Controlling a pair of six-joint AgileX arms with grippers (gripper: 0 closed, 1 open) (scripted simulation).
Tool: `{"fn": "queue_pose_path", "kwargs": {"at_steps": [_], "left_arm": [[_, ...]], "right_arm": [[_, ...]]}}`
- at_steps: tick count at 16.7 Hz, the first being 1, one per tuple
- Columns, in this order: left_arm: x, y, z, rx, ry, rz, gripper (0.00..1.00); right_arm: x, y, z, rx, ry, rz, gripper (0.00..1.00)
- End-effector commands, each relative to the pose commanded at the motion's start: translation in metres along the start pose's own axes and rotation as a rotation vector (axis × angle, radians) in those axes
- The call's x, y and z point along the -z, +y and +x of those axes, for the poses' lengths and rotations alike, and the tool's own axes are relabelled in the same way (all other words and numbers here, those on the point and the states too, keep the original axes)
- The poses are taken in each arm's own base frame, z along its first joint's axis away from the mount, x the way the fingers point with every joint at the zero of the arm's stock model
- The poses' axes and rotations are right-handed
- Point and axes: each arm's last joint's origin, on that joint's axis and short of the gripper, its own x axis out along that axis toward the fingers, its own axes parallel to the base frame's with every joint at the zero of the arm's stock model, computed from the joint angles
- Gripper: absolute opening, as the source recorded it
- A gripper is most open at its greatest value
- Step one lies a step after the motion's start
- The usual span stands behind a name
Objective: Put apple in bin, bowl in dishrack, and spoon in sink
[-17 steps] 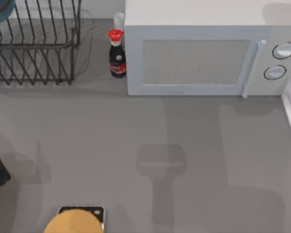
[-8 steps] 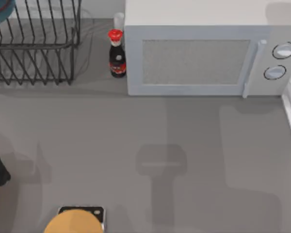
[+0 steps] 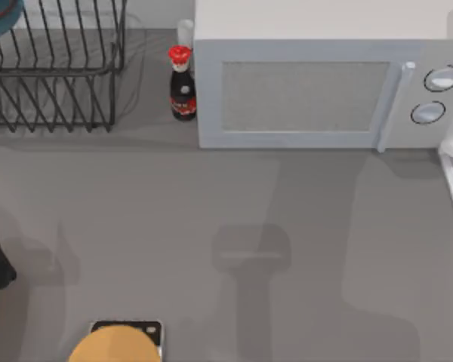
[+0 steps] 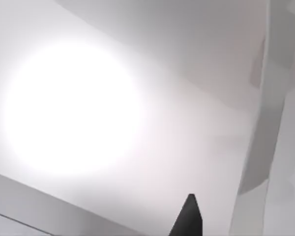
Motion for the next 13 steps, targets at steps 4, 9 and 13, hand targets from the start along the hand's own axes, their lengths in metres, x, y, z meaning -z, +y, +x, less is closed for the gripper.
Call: {"fn": "queue_pose_path", "kwargs": {"at_steps": [4,9,13], "left_arm": [[0.0000,0.0000,0.0000,0.000,0.000,0.000,1.00],[0.0000,0.0000,0.0000,0.000,0.000,0.000,1.00],[0.0000,0.0000,0.0000,0.000,0.000,0.000,1.00]], "right_arm": [[-0.0012,0.0006,0.0018,0.009,0.006,-0.001,0.00],[-0.0012,0.0006,0.0018,0.009,0.006,-0.001,0.23],[-0.0012,0.0006,0.0018,0.009,0.006,-0.001,0.53]]}}
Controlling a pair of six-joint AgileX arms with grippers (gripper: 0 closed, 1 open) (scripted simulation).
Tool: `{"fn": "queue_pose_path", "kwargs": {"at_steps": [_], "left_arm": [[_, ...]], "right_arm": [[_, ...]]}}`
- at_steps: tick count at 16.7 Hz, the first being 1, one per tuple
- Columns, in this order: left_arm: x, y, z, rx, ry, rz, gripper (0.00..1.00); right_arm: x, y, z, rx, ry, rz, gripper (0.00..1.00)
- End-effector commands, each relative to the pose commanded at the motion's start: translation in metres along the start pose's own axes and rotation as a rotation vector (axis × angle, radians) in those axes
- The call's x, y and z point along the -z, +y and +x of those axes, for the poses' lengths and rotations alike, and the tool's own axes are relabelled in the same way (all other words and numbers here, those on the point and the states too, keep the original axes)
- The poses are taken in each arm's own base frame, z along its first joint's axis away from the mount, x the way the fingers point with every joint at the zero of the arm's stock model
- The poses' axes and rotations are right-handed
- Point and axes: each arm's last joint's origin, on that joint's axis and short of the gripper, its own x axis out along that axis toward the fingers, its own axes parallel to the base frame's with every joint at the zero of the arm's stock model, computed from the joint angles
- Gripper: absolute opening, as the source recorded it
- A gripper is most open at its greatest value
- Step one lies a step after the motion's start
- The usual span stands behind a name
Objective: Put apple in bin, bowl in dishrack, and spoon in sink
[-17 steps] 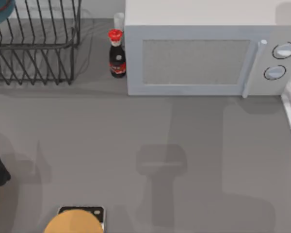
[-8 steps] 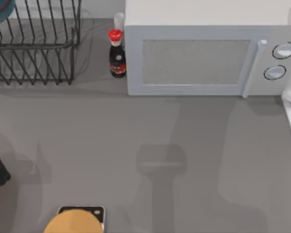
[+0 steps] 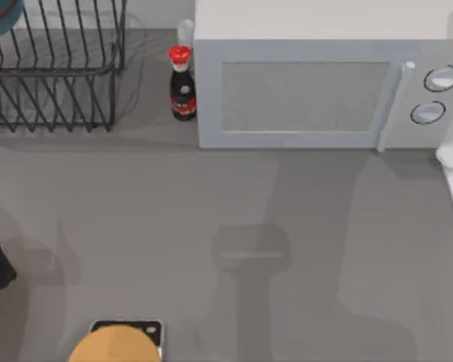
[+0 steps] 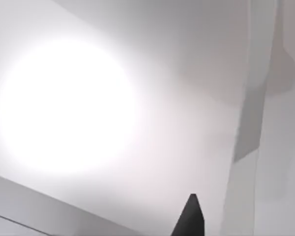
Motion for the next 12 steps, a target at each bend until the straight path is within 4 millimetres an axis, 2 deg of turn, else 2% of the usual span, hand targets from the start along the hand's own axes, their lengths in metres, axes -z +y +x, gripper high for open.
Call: {"fn": "queue_pose_path", "kwargs": {"at_steps": [6,12], "left_arm": [[0.0000,0.0000,0.0000,0.000,0.000,0.000,1.00],[0.0000,0.0000,0.0000,0.000,0.000,0.000,1.00]], "right_arm": [[0.0000,0.0000,0.0000,0.000,0.000,0.000,0.98],[0.0000,0.0000,0.0000,0.000,0.000,0.000,1.00]]}}
